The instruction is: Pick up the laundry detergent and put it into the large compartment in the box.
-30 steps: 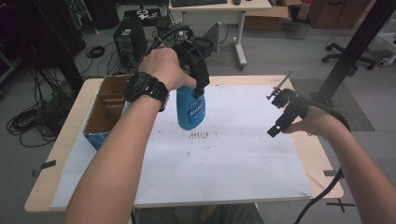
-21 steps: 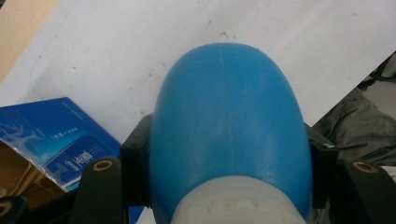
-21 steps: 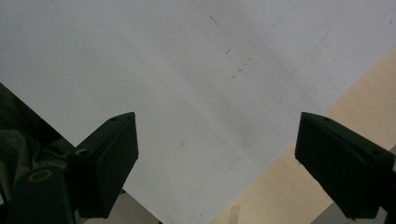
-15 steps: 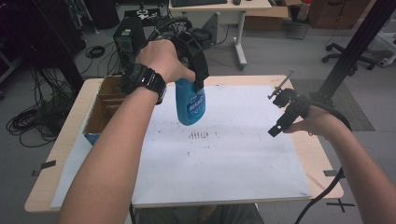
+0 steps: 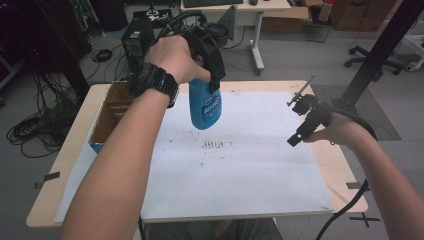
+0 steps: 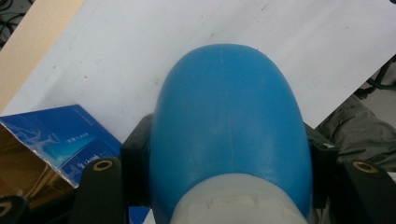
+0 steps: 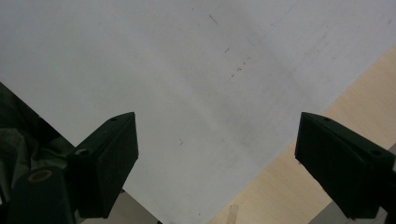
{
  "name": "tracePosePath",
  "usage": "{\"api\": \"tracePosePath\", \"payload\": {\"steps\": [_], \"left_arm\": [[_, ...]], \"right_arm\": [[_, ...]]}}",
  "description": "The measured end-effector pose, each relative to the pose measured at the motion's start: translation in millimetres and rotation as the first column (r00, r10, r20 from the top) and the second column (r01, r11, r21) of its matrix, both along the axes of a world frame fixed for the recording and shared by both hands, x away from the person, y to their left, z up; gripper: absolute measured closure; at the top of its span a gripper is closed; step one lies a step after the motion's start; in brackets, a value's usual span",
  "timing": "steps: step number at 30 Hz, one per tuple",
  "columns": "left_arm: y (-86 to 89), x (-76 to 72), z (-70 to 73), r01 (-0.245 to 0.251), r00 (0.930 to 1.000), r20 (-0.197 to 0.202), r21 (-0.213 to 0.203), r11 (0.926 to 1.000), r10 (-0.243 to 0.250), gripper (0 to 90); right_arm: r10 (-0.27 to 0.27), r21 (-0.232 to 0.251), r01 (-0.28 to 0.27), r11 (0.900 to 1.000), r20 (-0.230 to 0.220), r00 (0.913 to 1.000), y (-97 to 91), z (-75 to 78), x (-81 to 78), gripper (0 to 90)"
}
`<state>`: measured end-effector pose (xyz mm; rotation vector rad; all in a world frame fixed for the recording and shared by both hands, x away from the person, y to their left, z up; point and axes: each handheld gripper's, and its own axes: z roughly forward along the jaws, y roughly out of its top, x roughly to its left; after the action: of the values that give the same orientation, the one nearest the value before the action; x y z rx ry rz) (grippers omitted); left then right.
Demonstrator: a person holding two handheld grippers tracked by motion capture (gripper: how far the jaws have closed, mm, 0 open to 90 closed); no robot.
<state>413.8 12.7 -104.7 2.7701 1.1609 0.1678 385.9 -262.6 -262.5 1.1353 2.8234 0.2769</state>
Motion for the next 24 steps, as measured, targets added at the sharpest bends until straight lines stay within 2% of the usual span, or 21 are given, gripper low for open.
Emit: {"api": "tracePosePath", "payload": {"steps": [10, 20, 24], "left_arm": [[9.4, 4.4, 0.9, -0.050, 0.9986, -0.016, 0.002, 0.9987, 0.050, 37.8], [19.6, 7.3, 3.5, -0.098, 0.9951, -0.005, -0.005, 0.9951, 0.098, 37.8], [23.1, 7.9, 3.1, -0.109, 0.9940, 0.002, 0.006, 0.9940, 0.109, 37.8]], "right_arm": [[-0.002, 0.002, 0.002, 1.0000, -0.001, 1.0000, -4.1, -2.0, 0.1, 13.2], [-0.009, 0.005, 0.009, 0.9999, -0.002, 1.0000, -3.9, -2.3, 0.5, 13.2], [-0.005, 0.006, 0.005, 1.0000, -0.002, 1.0000, -4.0, -3.3, 0.6, 13.2]]}}
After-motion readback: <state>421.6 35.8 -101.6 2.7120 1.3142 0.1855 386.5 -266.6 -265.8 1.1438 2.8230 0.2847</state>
